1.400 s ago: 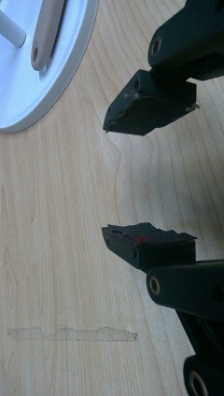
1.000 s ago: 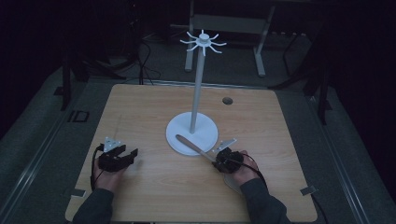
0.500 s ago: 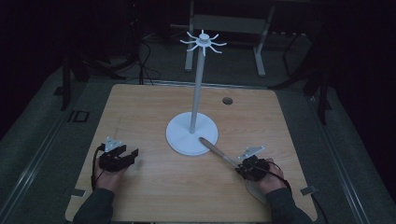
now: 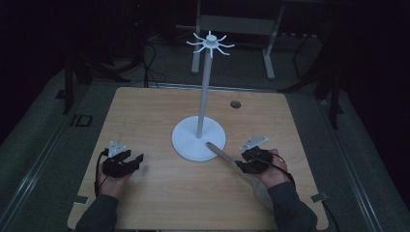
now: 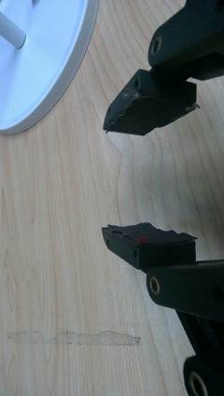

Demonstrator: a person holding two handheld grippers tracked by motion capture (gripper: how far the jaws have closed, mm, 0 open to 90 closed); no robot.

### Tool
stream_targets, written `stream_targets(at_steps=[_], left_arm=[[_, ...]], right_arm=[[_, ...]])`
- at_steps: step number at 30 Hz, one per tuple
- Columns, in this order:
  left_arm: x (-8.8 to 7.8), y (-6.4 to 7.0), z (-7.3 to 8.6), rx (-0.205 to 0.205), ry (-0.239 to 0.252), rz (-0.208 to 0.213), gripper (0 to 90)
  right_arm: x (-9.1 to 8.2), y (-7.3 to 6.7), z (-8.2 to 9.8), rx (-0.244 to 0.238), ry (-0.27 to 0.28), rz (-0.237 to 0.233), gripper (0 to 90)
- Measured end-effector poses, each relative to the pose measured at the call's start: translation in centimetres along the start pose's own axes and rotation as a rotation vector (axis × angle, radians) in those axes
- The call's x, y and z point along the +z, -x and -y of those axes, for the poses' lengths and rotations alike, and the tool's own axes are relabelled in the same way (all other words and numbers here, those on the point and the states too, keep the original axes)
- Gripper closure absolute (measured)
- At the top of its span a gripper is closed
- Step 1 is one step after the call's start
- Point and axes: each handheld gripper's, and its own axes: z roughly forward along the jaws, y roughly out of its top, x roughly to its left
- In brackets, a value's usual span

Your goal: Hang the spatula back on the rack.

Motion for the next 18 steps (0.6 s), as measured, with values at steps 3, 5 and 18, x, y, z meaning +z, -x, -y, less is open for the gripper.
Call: stream_targets(at_steps=[3, 5, 18], left_arm=[[0.0, 0.0, 0.0, -0.001, -0.002, 0.0, 43.1], [0.0, 0.0, 0.0, -0.001, -0.002, 0.001, 43.1], [0.0, 0.1, 0.0, 0.003, -0.001, 0.0, 43.1]], right_arm=[[0.6, 0.1, -0.7, -0.002, -0.023, -0.01, 57.5], [0.9, 0.3, -1.0, 0.007, -0.038, -0.014, 57.0], [2.2, 1.1, -2.6, 0.015, -0.136, -0.051, 54.6]])
